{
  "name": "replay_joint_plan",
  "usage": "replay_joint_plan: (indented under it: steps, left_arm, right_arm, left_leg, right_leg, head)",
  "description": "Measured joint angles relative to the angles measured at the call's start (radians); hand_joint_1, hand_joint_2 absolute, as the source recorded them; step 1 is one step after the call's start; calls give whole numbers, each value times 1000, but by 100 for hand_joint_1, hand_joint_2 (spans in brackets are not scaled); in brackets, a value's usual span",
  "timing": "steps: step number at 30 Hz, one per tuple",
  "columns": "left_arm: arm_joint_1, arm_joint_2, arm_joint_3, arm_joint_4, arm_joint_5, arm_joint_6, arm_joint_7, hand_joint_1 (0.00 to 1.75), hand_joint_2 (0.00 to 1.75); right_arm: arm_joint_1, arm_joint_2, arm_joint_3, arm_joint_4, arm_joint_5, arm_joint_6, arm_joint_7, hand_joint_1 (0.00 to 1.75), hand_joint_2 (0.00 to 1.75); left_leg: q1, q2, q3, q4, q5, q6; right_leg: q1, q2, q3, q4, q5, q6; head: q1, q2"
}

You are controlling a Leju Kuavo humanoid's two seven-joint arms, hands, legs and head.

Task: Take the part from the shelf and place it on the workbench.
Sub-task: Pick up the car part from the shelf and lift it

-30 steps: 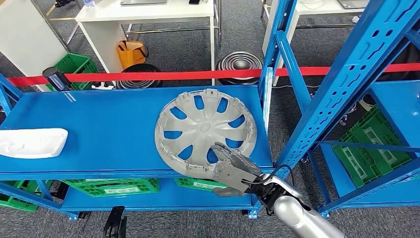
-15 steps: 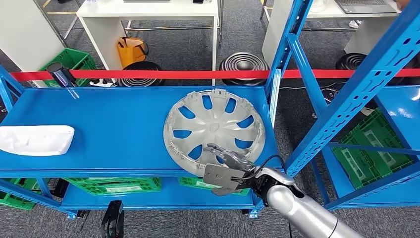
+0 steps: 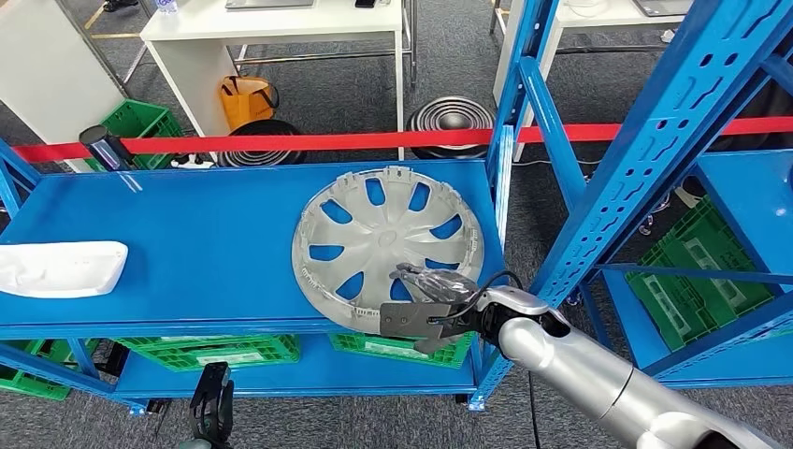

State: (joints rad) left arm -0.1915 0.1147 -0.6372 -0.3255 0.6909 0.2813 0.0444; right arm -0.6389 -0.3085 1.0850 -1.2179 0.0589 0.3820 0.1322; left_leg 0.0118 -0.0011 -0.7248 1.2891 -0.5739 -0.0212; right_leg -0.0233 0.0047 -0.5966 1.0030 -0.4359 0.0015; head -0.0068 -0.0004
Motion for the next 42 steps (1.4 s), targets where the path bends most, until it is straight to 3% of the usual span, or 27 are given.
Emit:
replay_joint_plan:
  steps: [1, 4, 6, 10, 11, 13, 15, 16, 18, 20, 21, 25, 27, 29, 30, 31, 32, 34, 36, 38, 40, 42]
  left_arm:
    - [0, 2, 0, -1, 0, -2, 0, 0, 0]
    - [-4, 11, 3, -6, -3, -10, 2, 0, 0]
    - [-9, 16, 4, -8, -7, -12, 5, 0, 0]
    - [-17, 21, 4, -14, -12, -14, 10, 0, 0]
    - [-20, 21, 4, -16, -13, -14, 10, 0, 0]
    - [-26, 20, 5, -18, -15, -14, 11, 0, 0]
    - [-28, 18, 4, -19, -15, -14, 13, 0, 0]
    - [-29, 18, 4, -19, -16, -14, 14, 0, 0]
    - [-32, 16, 4, -19, -19, -14, 13, 0, 0]
    - [-36, 15, 5, -19, -21, -14, 12, 0, 0]
    - [-37, 14, 5, -19, -22, -14, 11, 0, 0]
    - [-38, 15, 5, -19, -24, -14, 7, 0, 0]
    - [-39, 17, 7, -19, -25, -13, 3, 0, 0]
    - [-38, 18, 11, -19, -25, -13, 0, 0, 0]
    - [-38, 18, 13, -19, -25, -14, -1, 0, 0]
    - [-38, 19, 16, -19, -25, -14, -2, 0, 0]
    - [-38, 19, 18, -19, -25, -14, -2, 0, 0]
    - [-41, 21, 21, -19, -25, -14, -3, 0, 0]
    - [-44, 22, 22, -19, -25, -14, -3, 0, 0]
    - [-45, 23, 23, -19, -25, -14, -3, 0, 0]
    - [-46, 23, 23, -19, -25, -17, -3, 0, 0]
    - [-48, 23, 24, -19, -25, -22, -3, 0, 0]
  right_arm:
    - [-5, -1, 8, 7, -3, 3, 1, 0, 175]
    - [-27, -5, 26, 23, -12, 8, 2, 0, 175]
    - [-40, -11, 37, 34, -13, 9, 2, 0, 175]
    - [-48, -32, 60, 52, -11, 8, 3, 0, 175]
    - [-51, -39, 65, 57, -10, 8, 3, 0, 175]
    - [-55, -50, 77, 66, -9, 7, 3, 0, 175]
    - [-55, -57, 86, 72, -8, 5, 3, 0, 175]
    - [-56, -59, 89, 74, -8, 3, 3, 0, 175]
    - [-60, -60, 95, 78, -8, -5, 3, 0, 175]
    - [-65, -59, 102, 84, -7, -18, 3, 0, 175]
    - [-66, -59, 104, 87, -6, -23, 2, 0, 175]
    - [-72, -54, 112, 99, -2, -32, 2, 0, 175]
    - [-74, -49, 116, 106, 4, -34, 2, 0, 175]
    - [-75, -44, 123, 117, 14, -35, 4, 0, 175]
    - [-75, -41, 126, 123, 20, -36, 5, 0, 175]
    - [-76, -39, 129, 129, 26, -38, 6, 1, 175]
    - [-77, -36, 131, 134, 31, -39, 6, 3, 175]
    - [-79, -33, 133, 141, 36, -41, 6, 5, 175]
    - [-82, -31, 135, 147, 38, -43, 8, 86, 175]
    - [-85, -32, 137, 153, 39, -44, 11, 170, 175]
    - [-85, -34, 139, 158, 39, -46, 12, 173, 175]
    - [-84, -34, 139, 164, 43, -49, 12, 174, 175]
  left_leg:
    - [0, 0, 6, -18, 21, 1]
    - [-2, -1, 97, -215, 118, 16]
    - [-8, -2, 130, -282, 132, 25]
    - [-7, 0, 139, -306, 143, 46]
    - [-6, 0, 142, -313, 148, 52]
    - [-6, 0, 142, -317, 151, 57]
    - [-8, 0, 142, -315, 151, 57]
    - [-9, 0, 142, -314, 151, 56]
    - [-9, -2, 142, -309, 148, 53]
    - [-13, -4, 140, -301, 143, 45]
    - [-15, -5, 138, -298, 141, 40]
    - [-10, -5, 129, -281, 126, 21]
    - [-5, -4, 90, -194, 73, 8]
    - [0, -3, 28, -58, 12, -2]
    - [3, -3, 7, -14, 1, -5]
    - [5, -2, 5, -7, 9, -6]
    - [7, -2, 24, -44, 35, -6]
    - [9, -1, 98, -187, 97, -4]
    - [6, -1, 150, -282, 122, 4]
    - [1, -1, 156, -295, 123, 15]
    - [2, 2, 160, -307, 132, 32]
    - [4, 6, 162, -319, 143, 47]
  right_leg:
    - [0, 1, 1, 0, 0, 0]
    - [3, 6, 2, 0, 0, 2]
    - [7, 7, -3, -1, 3, 7]
    - [8, 5, -19, 14, -6, 24]
    - [9, 4, -38, 52, -25, 22]
    - [8, 3, -101, 185, -79, 15]
    - [8, 3, -149, 285, -108, 19]
    - [7, 2, -147, 279, -99, 26]
    - [6, 0, -82, 151, -47, 41]
    - [8, -3, -16, 26, -7, 39]
    - [9, -3, -1, -2, 0, 32]
    - [6, -2, 4, -11, 7, 9]
    - [0, -2, 7, -13, 9, 2]
    - [0, -2, 6, -13, 9, -1]
    - [0, -2, 6, -13, 9, -1]
    - [-1, -2, 7, -13, 9, -1]
    - [-1, -2, 8, -13, 9, -1]
    - [0, -1, 11, -12, 9, 1]
    - [6, 0, 8, -12, 10, 8]
    - [8, 2, 6, -15, 15, 20]
    - [6, 2, -2, -7, 10, 29]
    - [6, 2, -41, 69, -29, 25]
  head:
    - [0, 0]
    - [0, 0]
    - [1, 0]
    - [1, 0]
    - [2, 0]
    - [2, 0]
    - [2, 0]
    - [2, 0]
    - [2, 0]
    - [2, 0]
    - [1, 0]
    - [0, 0]
    - [-1, 0]
    - [-2, 0]
    - [-2, 0]
    - [-2, 0]
    - [-2, 0]
    - [-2, 0]
    - [-1, 0]
    - [0, 0]
    - [1, 0]
    - [3, 0]
